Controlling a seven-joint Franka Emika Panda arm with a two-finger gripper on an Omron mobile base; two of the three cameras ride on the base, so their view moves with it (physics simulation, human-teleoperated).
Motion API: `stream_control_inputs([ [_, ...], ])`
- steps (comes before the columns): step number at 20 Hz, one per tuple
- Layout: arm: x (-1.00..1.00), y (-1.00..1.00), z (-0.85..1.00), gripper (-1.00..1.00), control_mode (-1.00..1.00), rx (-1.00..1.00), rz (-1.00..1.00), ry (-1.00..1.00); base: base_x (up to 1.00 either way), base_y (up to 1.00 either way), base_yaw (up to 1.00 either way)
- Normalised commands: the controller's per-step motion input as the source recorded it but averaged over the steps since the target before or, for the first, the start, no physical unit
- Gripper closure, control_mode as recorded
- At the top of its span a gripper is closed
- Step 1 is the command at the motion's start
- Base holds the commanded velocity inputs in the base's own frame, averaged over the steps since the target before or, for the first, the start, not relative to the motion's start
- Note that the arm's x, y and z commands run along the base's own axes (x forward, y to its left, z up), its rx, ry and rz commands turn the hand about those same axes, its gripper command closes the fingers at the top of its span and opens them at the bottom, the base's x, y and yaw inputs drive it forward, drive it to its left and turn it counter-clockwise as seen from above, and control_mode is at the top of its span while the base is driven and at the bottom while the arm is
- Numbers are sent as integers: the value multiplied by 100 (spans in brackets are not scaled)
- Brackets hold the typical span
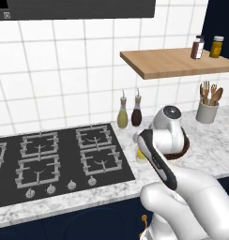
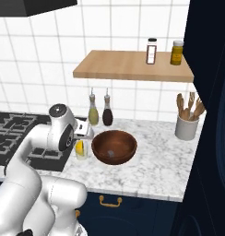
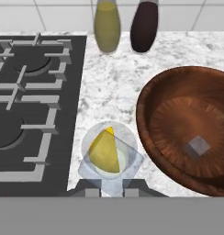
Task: Grab a lemon wedge from the fridge and one ice cube from the ice bowl, and put them in the glass of lemonade.
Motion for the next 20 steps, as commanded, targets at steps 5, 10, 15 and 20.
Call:
stream_control_inputs([
  [5,0,1,-18,100,-100,0,0,1,0,0,0],
  [10,12,0,-5,100,-100,0,0,0,0,0,0],
  [15,28,0,-10,100,-100,0,0,0,0,0,0],
  [20,5,0,-20,-100,-100,0,0,8,0,0,0],
])
